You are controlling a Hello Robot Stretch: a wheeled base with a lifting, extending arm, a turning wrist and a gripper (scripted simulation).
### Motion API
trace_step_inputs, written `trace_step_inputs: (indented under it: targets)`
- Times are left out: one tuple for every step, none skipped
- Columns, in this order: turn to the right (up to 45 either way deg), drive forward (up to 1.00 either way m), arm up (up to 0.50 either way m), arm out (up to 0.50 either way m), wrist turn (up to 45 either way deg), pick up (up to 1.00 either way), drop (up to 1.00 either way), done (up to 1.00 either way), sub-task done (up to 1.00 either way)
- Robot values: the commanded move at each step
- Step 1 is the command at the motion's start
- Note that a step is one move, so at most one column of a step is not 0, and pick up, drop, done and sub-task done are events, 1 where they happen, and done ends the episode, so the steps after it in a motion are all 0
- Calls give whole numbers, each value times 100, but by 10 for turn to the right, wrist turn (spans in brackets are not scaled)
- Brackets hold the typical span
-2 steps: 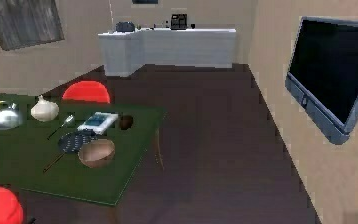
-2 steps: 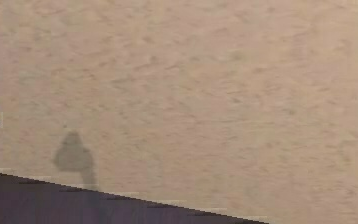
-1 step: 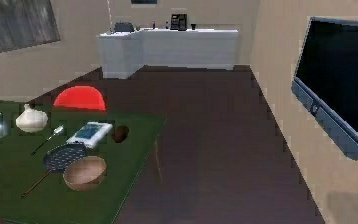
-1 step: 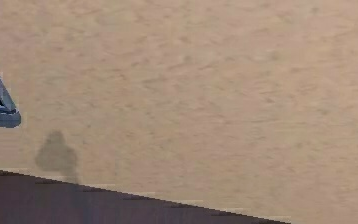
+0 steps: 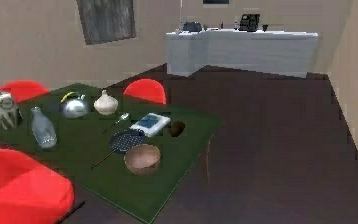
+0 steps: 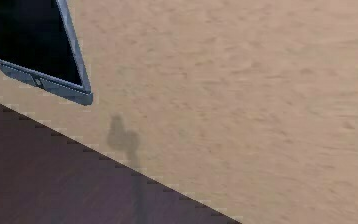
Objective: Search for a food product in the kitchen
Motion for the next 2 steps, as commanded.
trace_step_inputs:
  targets:
    - [0, 100, 0, 0, 0, 0, 0, 0, 0]
    - [0, 0, 0, 0, 0, 0, 0, 100, 0]
